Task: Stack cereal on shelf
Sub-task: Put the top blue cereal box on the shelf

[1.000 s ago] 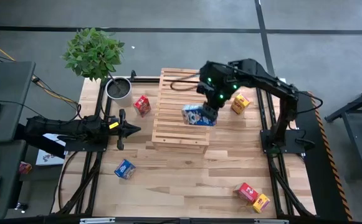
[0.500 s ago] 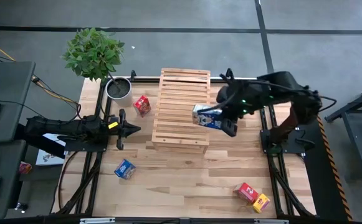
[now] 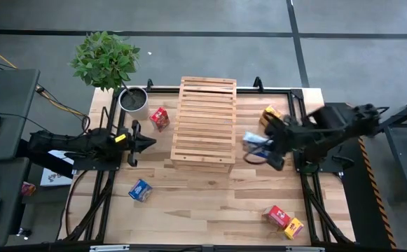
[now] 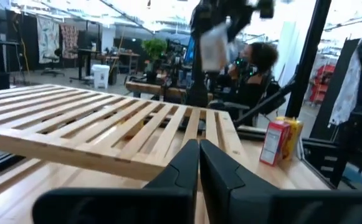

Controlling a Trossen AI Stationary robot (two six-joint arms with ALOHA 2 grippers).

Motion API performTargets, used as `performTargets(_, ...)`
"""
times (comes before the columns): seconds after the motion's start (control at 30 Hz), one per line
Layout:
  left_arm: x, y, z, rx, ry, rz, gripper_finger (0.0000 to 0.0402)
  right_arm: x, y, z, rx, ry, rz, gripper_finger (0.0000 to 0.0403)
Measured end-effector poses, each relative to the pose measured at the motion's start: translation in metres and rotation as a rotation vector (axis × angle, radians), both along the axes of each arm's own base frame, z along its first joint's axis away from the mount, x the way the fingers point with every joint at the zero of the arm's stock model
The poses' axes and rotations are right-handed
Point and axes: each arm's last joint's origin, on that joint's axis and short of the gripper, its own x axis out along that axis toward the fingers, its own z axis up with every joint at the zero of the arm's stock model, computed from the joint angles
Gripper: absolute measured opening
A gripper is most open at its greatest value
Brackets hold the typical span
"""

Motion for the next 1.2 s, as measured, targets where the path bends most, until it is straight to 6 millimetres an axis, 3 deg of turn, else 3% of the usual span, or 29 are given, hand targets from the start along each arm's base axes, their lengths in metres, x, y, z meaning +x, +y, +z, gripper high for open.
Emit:
performTargets(0.17,-0.001,-0.001,0.016,-0.009,-0.085,-0.046,0.0053,-0.035,0.000,-0.030,0.060,-0.107,-0.080,0.0073)
performTargets(0.33,0.007,-0.004,0.033,-0.013,-0.041,-0.075,0.0133,-0.037,0.001,-0.049,0.097,-0.284,-0.015,0.0073)
performTargets(0.53,0.038,-0.019,0.056,0.006,0.096,-0.154,0.0232,-0.020,0.009,-0.059,0.065,-0.413,0.093,0.0073)
performTargets(0.67,0.068,-0.034,0.076,0.109,0.161,-0.208,0.0274,-0.001,0.019,-0.060,0.011,-0.470,0.162,0.0073)
performTargets(0.93,0.127,-0.055,0.098,0.284,0.234,-0.198,0.0288,0.041,0.037,-0.075,-0.150,-0.509,0.241,0.0073)
performTargets(1.2,0.161,-0.058,0.097,0.317,0.263,-0.112,0.0287,0.069,0.049,-0.087,-0.295,-0.544,0.255,0.0073)
